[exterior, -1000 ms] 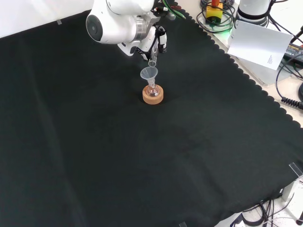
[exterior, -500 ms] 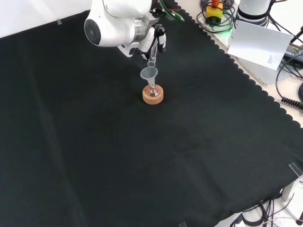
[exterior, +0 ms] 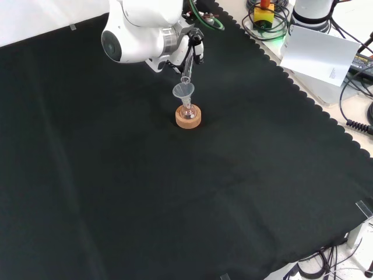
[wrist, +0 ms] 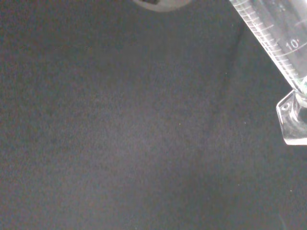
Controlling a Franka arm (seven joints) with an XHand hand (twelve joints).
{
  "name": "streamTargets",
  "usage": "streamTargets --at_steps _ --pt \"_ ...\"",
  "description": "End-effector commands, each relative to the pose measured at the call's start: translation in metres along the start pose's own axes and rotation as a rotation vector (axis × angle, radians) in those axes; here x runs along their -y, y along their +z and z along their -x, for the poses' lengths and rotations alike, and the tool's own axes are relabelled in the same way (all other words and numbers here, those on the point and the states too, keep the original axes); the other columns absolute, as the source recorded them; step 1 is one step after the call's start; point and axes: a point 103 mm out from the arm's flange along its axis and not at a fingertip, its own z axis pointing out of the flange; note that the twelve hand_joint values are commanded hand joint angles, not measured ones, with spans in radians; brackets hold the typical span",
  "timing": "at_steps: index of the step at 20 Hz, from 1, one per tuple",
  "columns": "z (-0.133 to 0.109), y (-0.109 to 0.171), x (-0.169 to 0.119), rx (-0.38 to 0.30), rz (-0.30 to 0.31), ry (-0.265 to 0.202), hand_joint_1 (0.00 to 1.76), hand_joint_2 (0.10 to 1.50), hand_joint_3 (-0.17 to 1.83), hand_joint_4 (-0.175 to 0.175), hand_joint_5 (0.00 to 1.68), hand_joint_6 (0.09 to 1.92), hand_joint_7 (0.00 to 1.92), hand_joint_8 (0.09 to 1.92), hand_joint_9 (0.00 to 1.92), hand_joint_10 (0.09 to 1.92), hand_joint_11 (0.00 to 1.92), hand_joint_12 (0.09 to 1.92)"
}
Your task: Pour the water from the graduated cylinder into the round-bottom flask.
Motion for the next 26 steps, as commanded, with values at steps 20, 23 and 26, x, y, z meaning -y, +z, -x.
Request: streamTargets --at_steps 20,23,26 --pt "0.0034 -0.0108 0.0069 0.023 -0.081 0.093 1.27 1.08 0.0 -0.175 1.04 0.9 1.08 0.88 1.47 0.09 1.22 0.73" --pt "0.0037 -0.0117 0.0079 0.026 -0.089 0.095 1.27 1.08 0.0 -0.175 1.04 0.9 1.08 0.88 1.47 0.09 1.22 0.73" --pt "0.0038 -0.012 0.0086 0.026 -0.091 0.095 1.27 1.08 0.0 -0.175 1.04 0.9 1.08 0.88 1.47 0.09 1.22 0.73"
